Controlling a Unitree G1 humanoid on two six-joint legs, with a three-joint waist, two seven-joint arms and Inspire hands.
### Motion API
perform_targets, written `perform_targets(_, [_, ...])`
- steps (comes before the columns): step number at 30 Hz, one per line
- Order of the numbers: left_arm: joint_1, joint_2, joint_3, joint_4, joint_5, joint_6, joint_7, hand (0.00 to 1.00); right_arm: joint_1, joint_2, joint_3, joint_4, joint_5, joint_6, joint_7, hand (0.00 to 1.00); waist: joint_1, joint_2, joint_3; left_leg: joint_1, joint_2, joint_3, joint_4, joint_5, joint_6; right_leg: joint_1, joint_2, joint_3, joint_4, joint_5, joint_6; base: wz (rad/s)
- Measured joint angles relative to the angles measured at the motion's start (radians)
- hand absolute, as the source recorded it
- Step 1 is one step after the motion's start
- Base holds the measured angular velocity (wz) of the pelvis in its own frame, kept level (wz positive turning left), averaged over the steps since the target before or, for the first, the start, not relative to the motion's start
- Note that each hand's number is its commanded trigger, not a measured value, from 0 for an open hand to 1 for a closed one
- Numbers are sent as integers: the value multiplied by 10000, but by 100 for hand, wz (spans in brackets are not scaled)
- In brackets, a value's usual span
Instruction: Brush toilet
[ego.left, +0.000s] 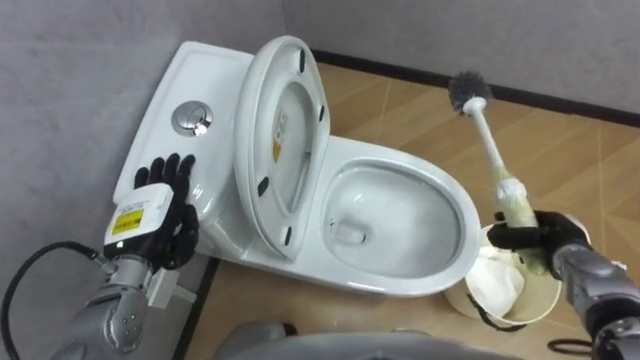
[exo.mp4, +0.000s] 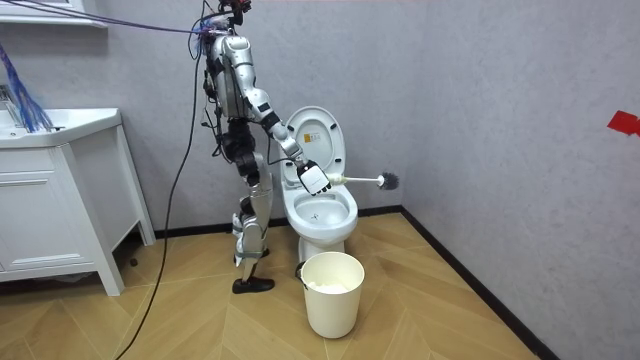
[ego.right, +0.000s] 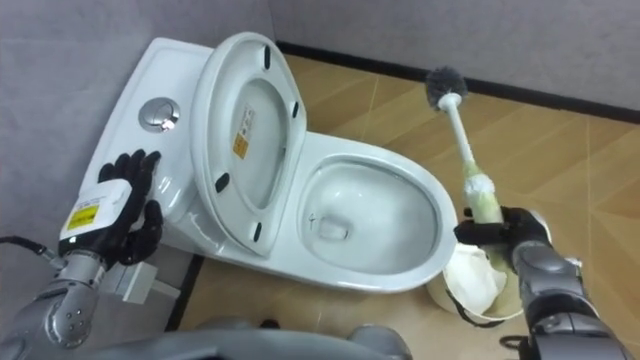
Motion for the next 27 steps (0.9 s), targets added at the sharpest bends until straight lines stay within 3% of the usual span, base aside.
perform_targets(4, [-167,80,-40,42,19,-1,0,0,157,-90,570,-860,-2319,8,-126,100,179,-6,-3,-142,29,183,-7,55,14,-319,-12,158,181,9,-16,-9])
perform_targets(10, [-421,207,-53,-48,560,-47,2,0,1254,-254,1361,-2868,-5233,-3,-25,100,304,-13,0,-677,50,202,156,69,24,-809,-9,175,301,39,-34,-1])
perform_targets(13, [-611,281,-111,-89,561,-103,2,0,1660,-448,1961,-3244,-5962,-131,54,100,426,-85,31,-746,48,206,138,94,31,-877,-14,177,302,60,-32,0])
perform_targets(18, [-818,343,132,-137,559,-490,2,0,1918,-512,2037,-3350,-7162,-403,207,100,574,-359,73,-1113,73,222,299,122,25,-1228,-33,165,492,64,-63,3])
perform_targets(23, [-1474,596,146,4,560,-893,5,0,1998,-664,2056,-3138,-7959,-553,249,100,720,-635,232,-1729,184,146,763,117,22,-1558,33,-17,592,148,-118,9])
perform_targets(27, [-1997,611,4,120,585,-927,24,0,1934,-767,2168,-3007,-8365,-548,128,100,816,-662,253,-2258,271,44,1116,108,29,-1880,118,-117,587,273,-47,4])
